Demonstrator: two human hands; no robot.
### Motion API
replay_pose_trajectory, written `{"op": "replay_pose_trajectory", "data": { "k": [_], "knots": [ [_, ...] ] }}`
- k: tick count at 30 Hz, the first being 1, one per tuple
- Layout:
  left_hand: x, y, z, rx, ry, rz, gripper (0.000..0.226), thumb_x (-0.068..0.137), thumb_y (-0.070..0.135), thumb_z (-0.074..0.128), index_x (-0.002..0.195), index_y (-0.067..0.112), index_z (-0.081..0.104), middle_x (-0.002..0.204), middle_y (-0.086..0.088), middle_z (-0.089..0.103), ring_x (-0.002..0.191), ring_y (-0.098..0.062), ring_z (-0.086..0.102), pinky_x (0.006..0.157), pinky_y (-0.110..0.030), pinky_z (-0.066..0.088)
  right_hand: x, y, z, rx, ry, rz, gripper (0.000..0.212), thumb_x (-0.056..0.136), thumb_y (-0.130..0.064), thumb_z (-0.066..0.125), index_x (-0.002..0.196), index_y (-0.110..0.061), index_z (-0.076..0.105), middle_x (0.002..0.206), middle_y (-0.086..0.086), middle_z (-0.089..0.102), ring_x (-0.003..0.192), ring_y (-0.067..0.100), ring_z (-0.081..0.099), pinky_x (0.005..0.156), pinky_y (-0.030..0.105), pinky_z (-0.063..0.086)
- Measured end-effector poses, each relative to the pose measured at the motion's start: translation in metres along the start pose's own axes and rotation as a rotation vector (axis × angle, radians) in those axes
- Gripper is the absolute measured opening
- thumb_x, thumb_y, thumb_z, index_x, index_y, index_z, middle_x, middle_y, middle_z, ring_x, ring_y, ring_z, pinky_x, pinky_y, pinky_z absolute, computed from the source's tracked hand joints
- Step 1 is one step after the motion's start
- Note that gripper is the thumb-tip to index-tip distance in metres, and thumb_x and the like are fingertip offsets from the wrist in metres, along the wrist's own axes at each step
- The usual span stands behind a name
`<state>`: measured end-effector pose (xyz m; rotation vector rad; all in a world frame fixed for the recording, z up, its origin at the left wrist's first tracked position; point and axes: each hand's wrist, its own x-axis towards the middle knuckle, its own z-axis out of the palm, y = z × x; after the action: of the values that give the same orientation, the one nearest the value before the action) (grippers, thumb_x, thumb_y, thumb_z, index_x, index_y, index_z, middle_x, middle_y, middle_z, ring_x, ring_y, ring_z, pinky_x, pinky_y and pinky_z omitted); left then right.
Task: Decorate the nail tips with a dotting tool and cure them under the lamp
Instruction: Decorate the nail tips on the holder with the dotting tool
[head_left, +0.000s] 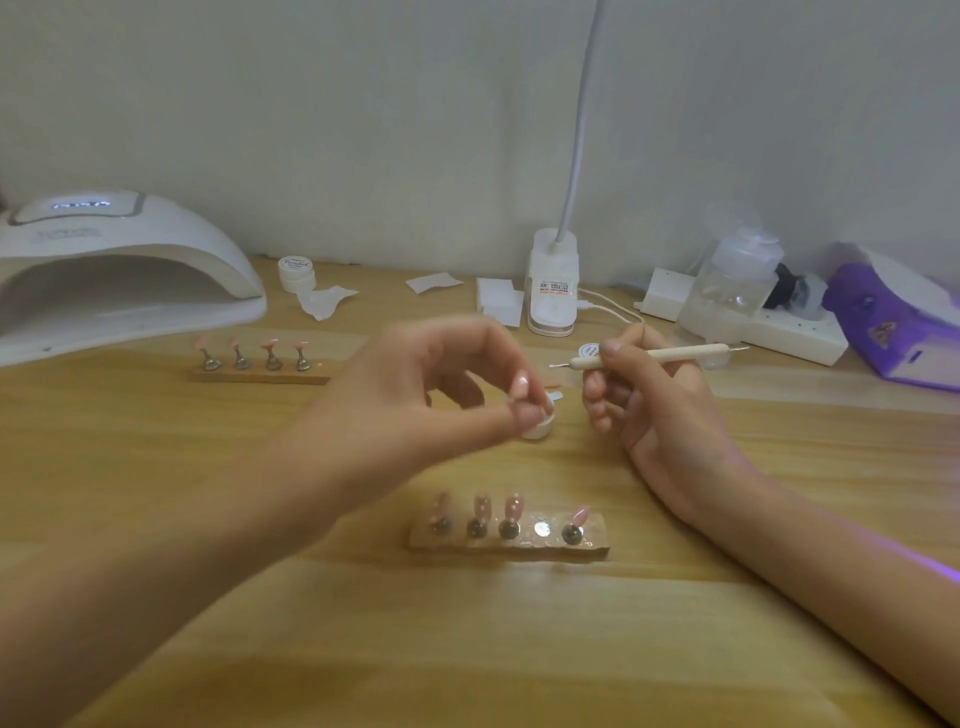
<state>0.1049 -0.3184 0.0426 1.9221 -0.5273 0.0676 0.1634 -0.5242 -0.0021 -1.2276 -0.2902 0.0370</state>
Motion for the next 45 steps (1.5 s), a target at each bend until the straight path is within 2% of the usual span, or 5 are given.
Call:
{"op": "replay_pose_trajectory", "data": {
  "k": [6,17,22,29,45],
  "knots": [
    [0.019,-0.03,0.002,-0.202,0.17,-0.062,0.012,0.071,0.038,0.078,0.075,0.032,0.069,0.086,0.015,0.071,0.076,-0.01,0.058,0.078,-0.028,0.045,0.001,-0.003,-0.001,-0.362,-0.013,-0.104,0.025,0.094,-0.015,0.062,0.075,-0.012,0.046,0.058,0.003,0.058,0.049,0.014,0.051,0.043,0.022,0.042],
    [0.021,-0.057,0.011,-0.154,0.191,-0.02,0.014,0.089,0.016,0.068,0.085,0.029,0.07,0.096,0.01,0.076,0.073,-0.006,0.064,0.063,-0.007,0.043,0.006,0.005,-0.003,-0.459,-0.077,-0.031,0.024,0.095,-0.011,0.061,0.076,-0.012,0.047,0.059,0.005,0.059,0.05,0.015,0.053,0.042,0.024,0.044],
    [0.022,-0.059,0.012,-0.162,0.192,0.005,0.004,0.094,0.017,0.061,0.093,0.016,0.065,0.1,0.008,0.074,0.072,-0.004,0.063,0.062,-0.007,0.042,0.006,0.006,-0.003,-0.469,-0.09,-0.033,0.022,0.095,-0.012,0.062,0.078,-0.01,0.047,0.059,0.005,0.059,0.05,0.015,0.053,0.043,0.024,0.045],
    [0.02,-0.061,0.012,-0.148,0.187,-0.037,0.011,0.077,0.04,0.071,0.085,0.034,0.069,0.081,0.019,0.068,0.066,0.001,0.057,0.055,-0.009,0.041,0.006,0.005,-0.002,-0.448,-0.08,-0.023,0.023,0.095,-0.011,0.061,0.077,-0.009,0.046,0.058,0.006,0.058,0.048,0.015,0.052,0.042,0.025,0.044],
    [0.018,-0.058,0.014,0.068,0.151,0.018,0.022,0.08,0.01,0.077,0.075,0.03,0.07,0.09,0.016,0.071,0.069,-0.001,0.058,0.059,-0.005,0.036,0.01,0.004,-0.008,-0.194,-0.03,-0.076,0.021,0.086,-0.029,0.063,0.075,-0.016,0.051,0.059,0.002,0.059,0.051,0.014,0.054,0.047,0.022,0.044]
  ]
}}
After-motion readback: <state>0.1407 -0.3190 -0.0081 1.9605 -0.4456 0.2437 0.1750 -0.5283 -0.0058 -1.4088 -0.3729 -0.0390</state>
